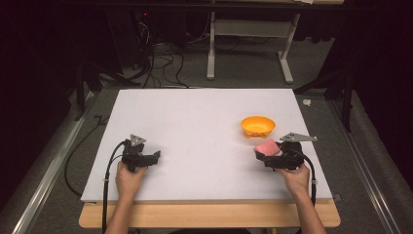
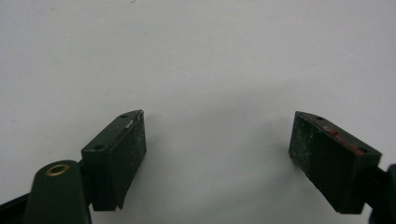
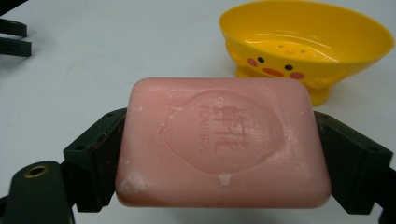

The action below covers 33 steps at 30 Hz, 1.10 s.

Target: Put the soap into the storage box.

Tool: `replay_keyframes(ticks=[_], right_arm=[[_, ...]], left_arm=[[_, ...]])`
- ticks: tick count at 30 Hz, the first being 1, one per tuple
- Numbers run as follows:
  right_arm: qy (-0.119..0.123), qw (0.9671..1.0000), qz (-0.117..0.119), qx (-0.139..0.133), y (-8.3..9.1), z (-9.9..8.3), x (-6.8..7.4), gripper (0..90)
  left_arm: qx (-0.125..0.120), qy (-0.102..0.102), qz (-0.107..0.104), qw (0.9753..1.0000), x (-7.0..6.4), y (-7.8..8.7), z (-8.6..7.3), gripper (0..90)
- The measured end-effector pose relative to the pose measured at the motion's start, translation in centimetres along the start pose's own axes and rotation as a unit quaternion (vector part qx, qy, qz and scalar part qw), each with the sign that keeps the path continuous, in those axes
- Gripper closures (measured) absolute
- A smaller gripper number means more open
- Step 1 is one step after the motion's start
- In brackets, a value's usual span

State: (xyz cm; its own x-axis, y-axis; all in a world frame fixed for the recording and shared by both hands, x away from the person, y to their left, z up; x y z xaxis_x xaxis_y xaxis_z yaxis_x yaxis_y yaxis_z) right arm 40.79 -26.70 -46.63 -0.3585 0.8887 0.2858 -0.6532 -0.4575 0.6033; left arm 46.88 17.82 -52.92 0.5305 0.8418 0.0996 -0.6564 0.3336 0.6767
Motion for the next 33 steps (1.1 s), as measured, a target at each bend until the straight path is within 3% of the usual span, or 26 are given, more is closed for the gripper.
replay_keyframes(ticks=[13, 18, 25, 33], right_arm=[[-0.008, 0.9996, -0.022, -0.012, 0.4, 1.3, -0.3, 13.6], [-0.01, 0.9995, -0.027, -0.009, 0.3, 2.0, -0.1, 13.6], [-0.035, 0.9988, -0.034, 0.004, -0.1, 3.1, 0.1, 13.6], [-0.034, 0.9987, -0.037, 0.009, -0.8, 4.4, 0.4, 13.6]], left_arm=[[0.0, 0.0, 0.0, 1.0, 0.0, 0.0, 0.0, 19.4], [0.0, 0.0, 0.0, 1.0, 0.0, 0.0, 0.0, 19.3], [0.0, 0.0, 0.0, 1.0, 0.0, 0.0, 0.0, 19.4], [0.0, 0.0, 0.0, 1.0, 0.0, 0.0, 0.0, 19.4]])
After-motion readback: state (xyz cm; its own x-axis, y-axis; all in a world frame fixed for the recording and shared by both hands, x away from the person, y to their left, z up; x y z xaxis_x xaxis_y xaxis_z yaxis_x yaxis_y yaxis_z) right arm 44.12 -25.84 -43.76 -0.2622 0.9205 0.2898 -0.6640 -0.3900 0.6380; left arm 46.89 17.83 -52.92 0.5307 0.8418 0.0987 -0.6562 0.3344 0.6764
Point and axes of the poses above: each handheld gripper's, and its own axes: y roughly backward along the jaws, z roughly out of its top, x roughly to its left, the point moved 6 cm from there along -y, roughly forward along the jaws, and after that the axes turned 9 degrees about -y, right-handed, at the moved point
